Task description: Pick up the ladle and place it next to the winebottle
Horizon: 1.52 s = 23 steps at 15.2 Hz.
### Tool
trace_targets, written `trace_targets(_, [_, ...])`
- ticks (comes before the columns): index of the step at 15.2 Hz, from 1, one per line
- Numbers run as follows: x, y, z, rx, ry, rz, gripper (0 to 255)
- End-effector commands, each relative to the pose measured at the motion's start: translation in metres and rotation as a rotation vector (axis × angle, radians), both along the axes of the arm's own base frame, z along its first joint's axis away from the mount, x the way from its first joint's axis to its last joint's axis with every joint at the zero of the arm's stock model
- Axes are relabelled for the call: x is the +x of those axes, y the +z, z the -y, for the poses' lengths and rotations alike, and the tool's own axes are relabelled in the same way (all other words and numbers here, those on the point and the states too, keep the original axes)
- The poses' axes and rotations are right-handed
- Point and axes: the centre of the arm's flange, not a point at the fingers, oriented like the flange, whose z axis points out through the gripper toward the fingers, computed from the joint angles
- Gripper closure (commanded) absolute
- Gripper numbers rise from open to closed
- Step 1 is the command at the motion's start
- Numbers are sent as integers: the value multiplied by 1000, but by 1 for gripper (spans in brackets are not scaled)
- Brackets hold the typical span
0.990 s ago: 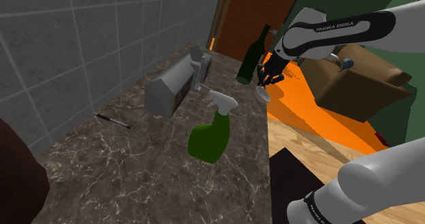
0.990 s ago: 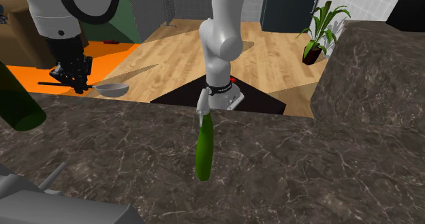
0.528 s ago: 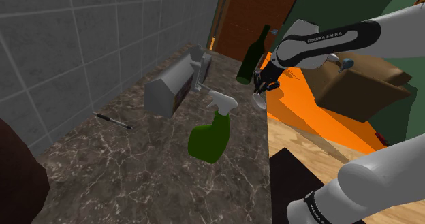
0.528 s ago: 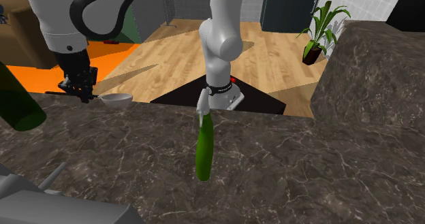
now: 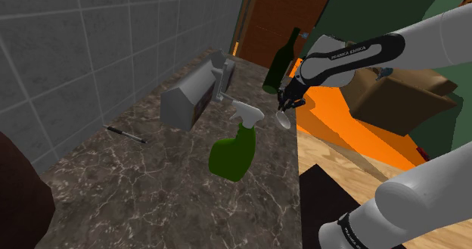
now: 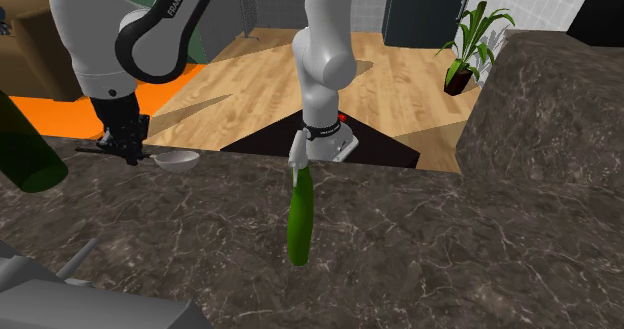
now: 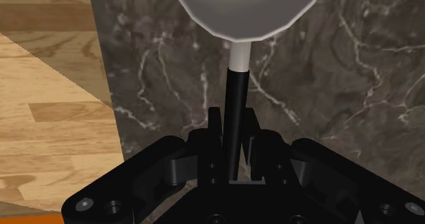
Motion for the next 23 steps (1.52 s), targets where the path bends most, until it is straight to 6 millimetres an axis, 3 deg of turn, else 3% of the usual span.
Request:
trace_targets(1, [-2, -5, 0, 0, 0, 1, 255])
trace_targets(7, [-2, -5, 0, 0, 0, 1, 255])
trace_targets(8, [-2, -5, 0, 0, 0, 1, 0])
trace_targets(13, [-2, -5, 0, 0, 0, 1, 0])
trace_targets(17, [-9, 44, -2, 0, 0, 1, 0])
trace_targets(23, [-9, 44, -2, 0, 0, 1, 0])
